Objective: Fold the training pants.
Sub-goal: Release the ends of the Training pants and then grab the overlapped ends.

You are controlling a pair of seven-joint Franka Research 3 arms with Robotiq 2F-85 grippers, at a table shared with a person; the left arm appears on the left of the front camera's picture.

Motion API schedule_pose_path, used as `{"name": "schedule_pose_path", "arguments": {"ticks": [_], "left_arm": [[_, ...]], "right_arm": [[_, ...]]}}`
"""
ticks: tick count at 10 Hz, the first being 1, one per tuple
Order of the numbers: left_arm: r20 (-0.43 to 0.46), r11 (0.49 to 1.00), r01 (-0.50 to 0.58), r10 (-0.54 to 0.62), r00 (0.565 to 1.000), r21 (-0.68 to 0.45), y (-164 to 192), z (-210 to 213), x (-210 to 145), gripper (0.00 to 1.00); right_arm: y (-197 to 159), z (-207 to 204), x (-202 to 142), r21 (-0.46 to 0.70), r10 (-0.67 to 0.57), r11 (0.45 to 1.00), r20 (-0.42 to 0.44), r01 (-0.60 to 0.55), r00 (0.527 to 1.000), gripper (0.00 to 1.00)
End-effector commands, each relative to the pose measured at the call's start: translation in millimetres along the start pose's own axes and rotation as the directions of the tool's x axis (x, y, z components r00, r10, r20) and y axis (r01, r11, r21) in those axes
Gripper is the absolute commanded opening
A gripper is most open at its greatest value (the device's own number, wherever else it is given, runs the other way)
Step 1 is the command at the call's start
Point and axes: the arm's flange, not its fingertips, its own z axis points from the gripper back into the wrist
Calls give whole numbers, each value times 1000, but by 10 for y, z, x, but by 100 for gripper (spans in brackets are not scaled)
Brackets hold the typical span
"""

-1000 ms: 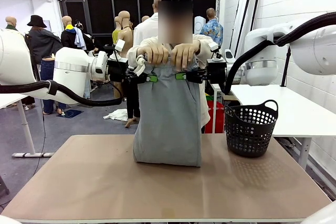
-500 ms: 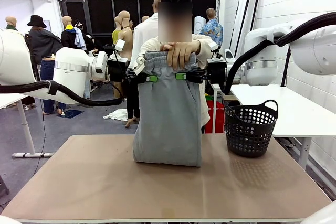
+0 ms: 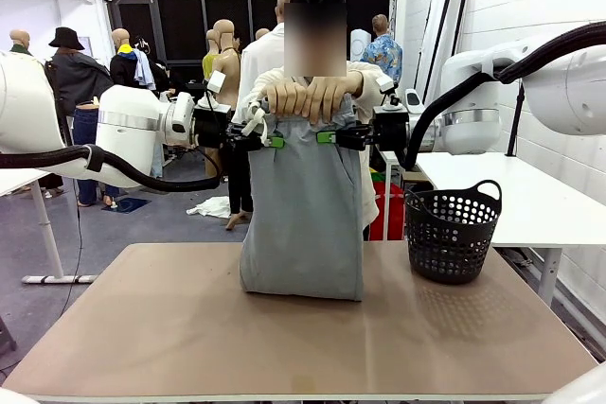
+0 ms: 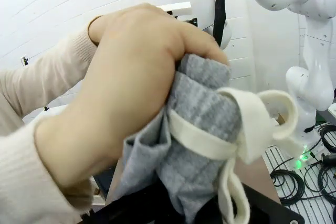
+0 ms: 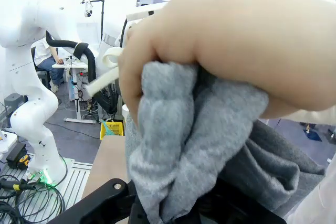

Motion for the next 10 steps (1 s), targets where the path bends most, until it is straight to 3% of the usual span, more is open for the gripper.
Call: {"name": "schedule_pose_path", "arguments": {"ticks": [1,10], "left_arm": [[19,1000,10,-10,1000,19,-23,0,23,0],[19,1000,10,-10,1000,19,-23,0,23,0]], "right_arm": [[11,-12,10,8,1,1000,3,-1,1000,0],[11,-12,10,8,1,1000,3,-1,1000,0]]}}
